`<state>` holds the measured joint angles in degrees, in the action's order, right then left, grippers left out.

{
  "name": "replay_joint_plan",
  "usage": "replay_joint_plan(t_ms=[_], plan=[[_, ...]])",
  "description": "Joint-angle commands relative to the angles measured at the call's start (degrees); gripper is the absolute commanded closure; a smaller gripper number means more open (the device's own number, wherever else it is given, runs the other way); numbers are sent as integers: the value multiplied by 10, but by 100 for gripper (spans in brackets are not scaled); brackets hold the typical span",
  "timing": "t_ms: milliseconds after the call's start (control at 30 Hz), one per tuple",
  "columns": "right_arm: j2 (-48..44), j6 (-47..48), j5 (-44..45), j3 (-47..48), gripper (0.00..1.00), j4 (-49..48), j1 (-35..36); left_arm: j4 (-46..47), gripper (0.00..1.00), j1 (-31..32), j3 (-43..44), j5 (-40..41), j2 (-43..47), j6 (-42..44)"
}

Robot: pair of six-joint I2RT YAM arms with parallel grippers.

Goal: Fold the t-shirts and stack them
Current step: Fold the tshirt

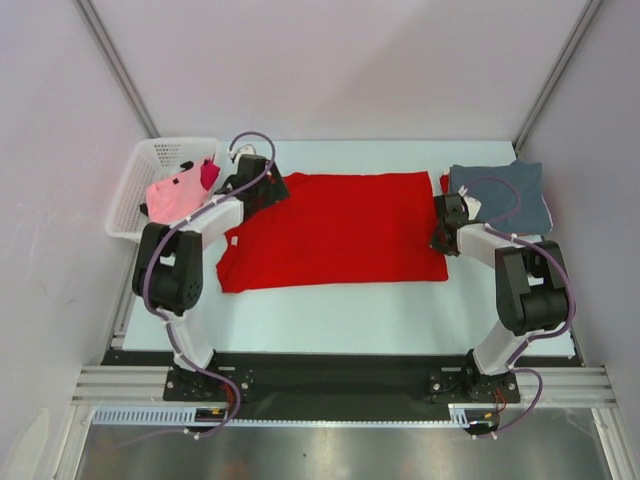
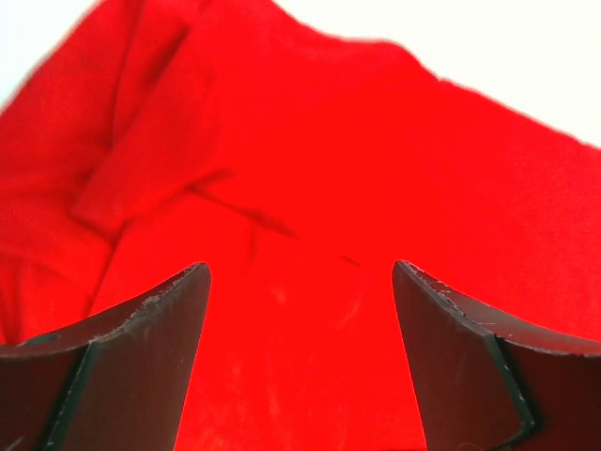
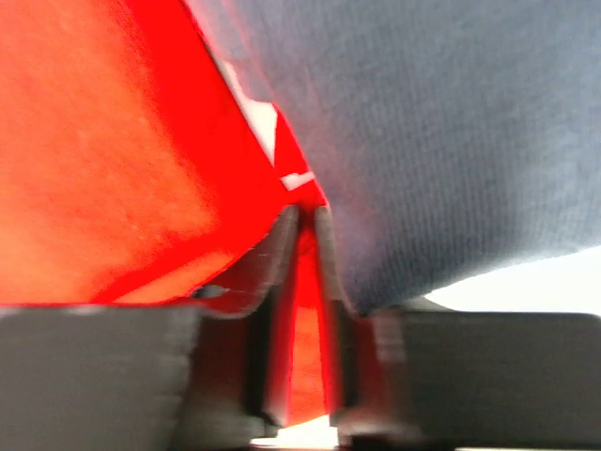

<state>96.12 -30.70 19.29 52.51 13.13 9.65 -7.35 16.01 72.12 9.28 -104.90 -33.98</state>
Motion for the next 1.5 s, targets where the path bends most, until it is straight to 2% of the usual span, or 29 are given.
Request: replay_joint_plan(t_ms=[0,33,67,267,400,567,767,1000,1300,1367,1467], plan=[[3,3,21,21,90,-9,3,-12,16,-31,54,2,-25,7],[2,4,22,22,98,-10,5,-14,17,-38,62,-7,-33,5],[0,5,27,22,100,-9,7,-19,17,-43,79,-14,-49,2],[-20,12,65,33,100,2,33,-47,17,-59,149,-9,-91,17],[-37,13,67,33,100,-3,44,-120,18,-60,224,26,-142,19],[-76,16,30,11,100,-45,48,-132,21,-63,293,15,-196,18],[-66,19,-1,39,100,-49,48,-169,25,-63,380,13,-266,15],[-40,17,-2,60,100,-43,46,-173,27,-65,428,7,-303,17],[-43,-1,3,38,100,-43,34,-184,37,-73,500,-16,-353,18],[-51,-3,0,29,100,-52,33,-185,43,-74,518,-28,-368,15],[-52,-4,-4,29,100,-50,32,-190,44,-75,534,-47,-382,12]])
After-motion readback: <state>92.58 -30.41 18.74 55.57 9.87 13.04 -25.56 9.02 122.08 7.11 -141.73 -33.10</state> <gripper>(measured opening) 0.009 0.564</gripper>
